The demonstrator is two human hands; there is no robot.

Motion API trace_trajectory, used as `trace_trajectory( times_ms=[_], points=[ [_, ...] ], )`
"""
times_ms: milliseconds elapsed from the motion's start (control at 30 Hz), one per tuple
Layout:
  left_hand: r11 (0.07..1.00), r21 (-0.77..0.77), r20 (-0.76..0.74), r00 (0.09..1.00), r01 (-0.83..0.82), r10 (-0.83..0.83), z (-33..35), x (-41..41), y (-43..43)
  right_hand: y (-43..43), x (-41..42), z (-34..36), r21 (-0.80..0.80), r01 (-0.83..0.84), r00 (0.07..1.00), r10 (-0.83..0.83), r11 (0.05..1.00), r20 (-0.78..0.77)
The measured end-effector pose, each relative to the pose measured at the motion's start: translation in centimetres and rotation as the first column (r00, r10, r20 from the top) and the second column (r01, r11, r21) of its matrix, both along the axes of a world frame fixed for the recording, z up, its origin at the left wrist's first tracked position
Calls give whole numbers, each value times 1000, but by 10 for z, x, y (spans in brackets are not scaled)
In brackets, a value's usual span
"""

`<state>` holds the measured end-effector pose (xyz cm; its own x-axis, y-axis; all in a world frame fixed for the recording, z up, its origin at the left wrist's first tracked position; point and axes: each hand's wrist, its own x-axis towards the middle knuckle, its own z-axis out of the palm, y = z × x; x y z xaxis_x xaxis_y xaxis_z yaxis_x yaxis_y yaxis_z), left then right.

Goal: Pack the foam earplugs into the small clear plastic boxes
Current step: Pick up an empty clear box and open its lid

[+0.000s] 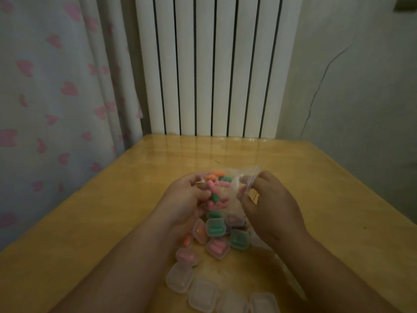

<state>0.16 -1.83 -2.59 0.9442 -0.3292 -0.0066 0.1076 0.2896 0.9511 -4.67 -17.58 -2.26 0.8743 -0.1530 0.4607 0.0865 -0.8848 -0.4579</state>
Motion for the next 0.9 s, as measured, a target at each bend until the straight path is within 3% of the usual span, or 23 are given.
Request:
trace_trajectory(
  times_ms=[133,367,600,900],
  points=[
    [999,-30,-32,999,29,-30,-1,0,-1,0,0,-1,10,14,999,-14,1000,-38],
    [997,10,-48,996,-75,76,-2,3,-1,2,-7,7,64,-56,996,51,996,75],
    [992,-119,-118,992,-49,35,0,2,-3,3,-4,6,-36,-66,995,63,997,-82],
    [989,-110,-125,988,-99,85,1,-1,-6,4,-6,10,-72,-156,979,144,985,-147]
  ],
)
